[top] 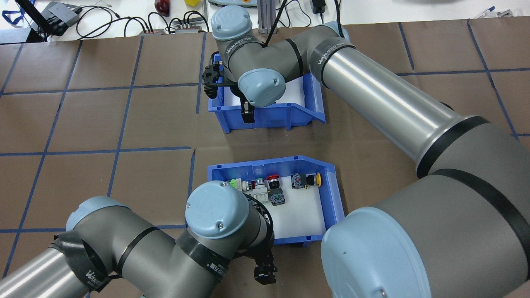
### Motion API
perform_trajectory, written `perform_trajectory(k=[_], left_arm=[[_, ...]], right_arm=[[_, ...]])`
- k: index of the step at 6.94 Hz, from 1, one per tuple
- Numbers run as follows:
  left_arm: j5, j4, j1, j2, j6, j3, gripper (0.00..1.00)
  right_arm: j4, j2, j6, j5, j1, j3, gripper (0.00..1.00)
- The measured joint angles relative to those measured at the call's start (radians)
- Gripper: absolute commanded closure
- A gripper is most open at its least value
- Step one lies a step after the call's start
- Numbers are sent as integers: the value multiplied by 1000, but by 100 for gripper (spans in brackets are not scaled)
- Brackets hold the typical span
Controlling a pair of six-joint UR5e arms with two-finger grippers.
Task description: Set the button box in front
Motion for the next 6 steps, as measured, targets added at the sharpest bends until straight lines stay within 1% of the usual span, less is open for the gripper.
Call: perform_trajectory(k=[1,2,3,4,6], left_arm=[[3,18,-10,-31,-4,0,54],[4,36,-15,-46,-6,0,71],[7,45,-17,-47,-4,-5,91],[14,49,-18,-42,4,-22,100],[26,63,-19,-4,15,-58,100]], right_arm=[[3,-2,1,-14,8,1,91],[4,-2,2,-46,16,3,92],[5,-5,2,-75,19,2,92],[5,-14,3,-88,19,-1,92],[18,-77,2,-97,-3,6,92]])
